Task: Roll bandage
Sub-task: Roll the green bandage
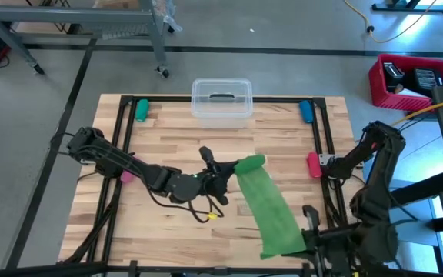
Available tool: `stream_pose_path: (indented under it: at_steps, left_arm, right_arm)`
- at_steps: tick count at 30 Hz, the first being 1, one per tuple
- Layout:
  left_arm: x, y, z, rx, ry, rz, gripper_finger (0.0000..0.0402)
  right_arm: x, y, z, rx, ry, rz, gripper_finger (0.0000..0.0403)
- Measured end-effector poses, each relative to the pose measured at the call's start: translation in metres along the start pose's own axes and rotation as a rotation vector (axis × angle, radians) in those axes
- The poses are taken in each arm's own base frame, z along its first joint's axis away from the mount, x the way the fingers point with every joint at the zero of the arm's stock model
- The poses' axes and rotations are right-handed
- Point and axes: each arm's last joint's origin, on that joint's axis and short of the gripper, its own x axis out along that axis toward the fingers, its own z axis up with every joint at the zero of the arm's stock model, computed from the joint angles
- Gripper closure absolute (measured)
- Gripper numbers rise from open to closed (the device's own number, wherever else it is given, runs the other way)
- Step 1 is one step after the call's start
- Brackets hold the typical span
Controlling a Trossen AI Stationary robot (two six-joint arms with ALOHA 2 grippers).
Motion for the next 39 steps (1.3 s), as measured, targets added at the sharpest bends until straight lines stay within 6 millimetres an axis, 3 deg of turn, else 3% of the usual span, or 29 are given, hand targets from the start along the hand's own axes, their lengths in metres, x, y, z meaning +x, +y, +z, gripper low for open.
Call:
stream_pose_path:
  at_steps: [6, 15, 20, 29, 39]
  left_arm:
    - [0.011, -0.025, -0.010, 0.025, 0.028, -0.017, 0.0378]
    - [0.011, -0.049, -0.012, -0.019, -0.036, -0.148, 0.0378]
    - [0.007, -0.059, -0.010, -0.048, -0.108, -0.267, 0.0378]
    - [-0.015, -0.071, 0.004, -0.083, -0.247, -0.403, 0.0378]
    - [-0.042, -0.080, 0.020, -0.037, -0.387, -0.445, 0.0378]
  right_arm:
    - [0.002, -0.023, 0.022, 0.026, -0.035, -0.055, 0.0401]
    - [-0.010, -0.057, 0.054, -0.051, -0.037, -0.228, 0.0396]
    - [-0.026, -0.096, 0.060, -0.019, -0.047, -0.316, 0.0400]
    - [-0.052, -0.161, 0.038, 0.054, 0.087, -0.457, 0.0400]
    - [-0.069, -0.208, -0.004, 0.147, 0.288, -0.473, 0.0401]
